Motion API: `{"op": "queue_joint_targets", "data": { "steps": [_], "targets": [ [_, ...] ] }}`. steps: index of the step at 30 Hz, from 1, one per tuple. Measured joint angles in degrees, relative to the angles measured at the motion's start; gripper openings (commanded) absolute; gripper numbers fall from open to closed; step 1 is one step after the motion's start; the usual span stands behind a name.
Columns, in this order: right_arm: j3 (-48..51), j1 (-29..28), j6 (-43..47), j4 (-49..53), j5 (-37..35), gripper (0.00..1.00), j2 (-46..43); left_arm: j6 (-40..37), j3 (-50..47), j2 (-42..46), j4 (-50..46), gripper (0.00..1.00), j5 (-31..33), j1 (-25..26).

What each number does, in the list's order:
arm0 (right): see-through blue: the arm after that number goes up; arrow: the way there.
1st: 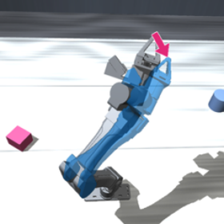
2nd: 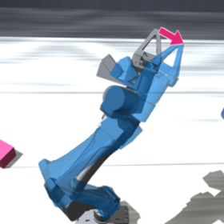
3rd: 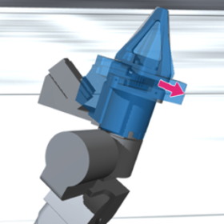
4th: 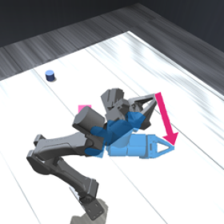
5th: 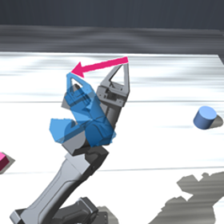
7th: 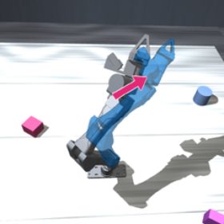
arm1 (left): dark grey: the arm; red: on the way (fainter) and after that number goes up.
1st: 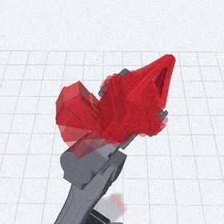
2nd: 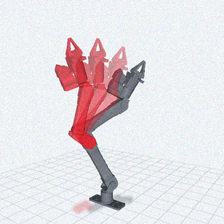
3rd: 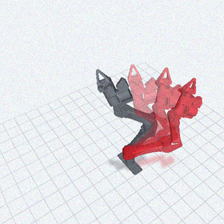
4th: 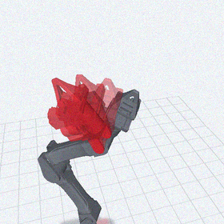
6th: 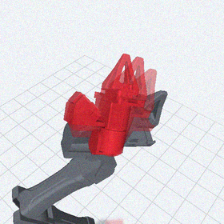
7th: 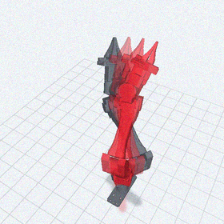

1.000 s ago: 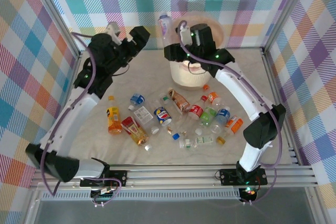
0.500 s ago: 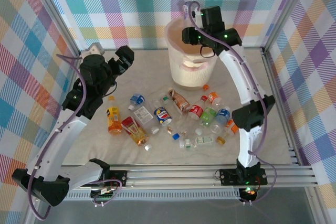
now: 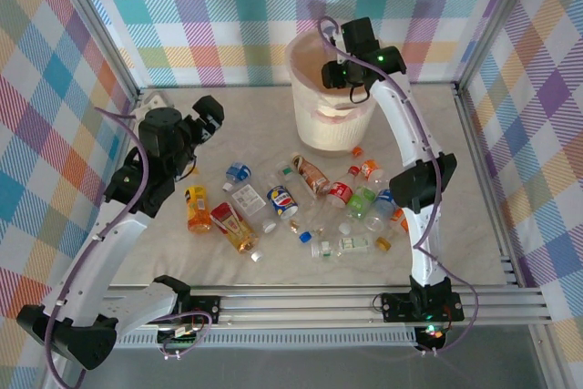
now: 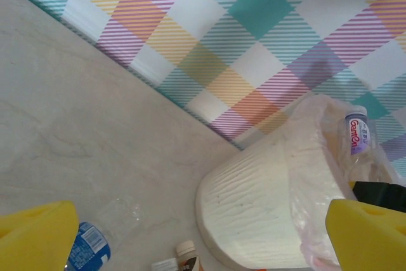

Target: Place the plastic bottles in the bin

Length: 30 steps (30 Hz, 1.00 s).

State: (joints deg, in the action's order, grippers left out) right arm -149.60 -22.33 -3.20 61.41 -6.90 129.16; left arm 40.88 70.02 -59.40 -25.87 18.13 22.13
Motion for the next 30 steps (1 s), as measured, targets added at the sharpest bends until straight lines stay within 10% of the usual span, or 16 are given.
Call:
{"op": "queue_joint_targets", "data": {
  "steps": [30],
  "targets": [
    [-1.16, 0.24, 7.13, 6.45, -0.42, 0.85, 6.51, 2.36, -8.46, -4.13, -7.65, 1.0, -1.38, -4.96]
  ]
}}
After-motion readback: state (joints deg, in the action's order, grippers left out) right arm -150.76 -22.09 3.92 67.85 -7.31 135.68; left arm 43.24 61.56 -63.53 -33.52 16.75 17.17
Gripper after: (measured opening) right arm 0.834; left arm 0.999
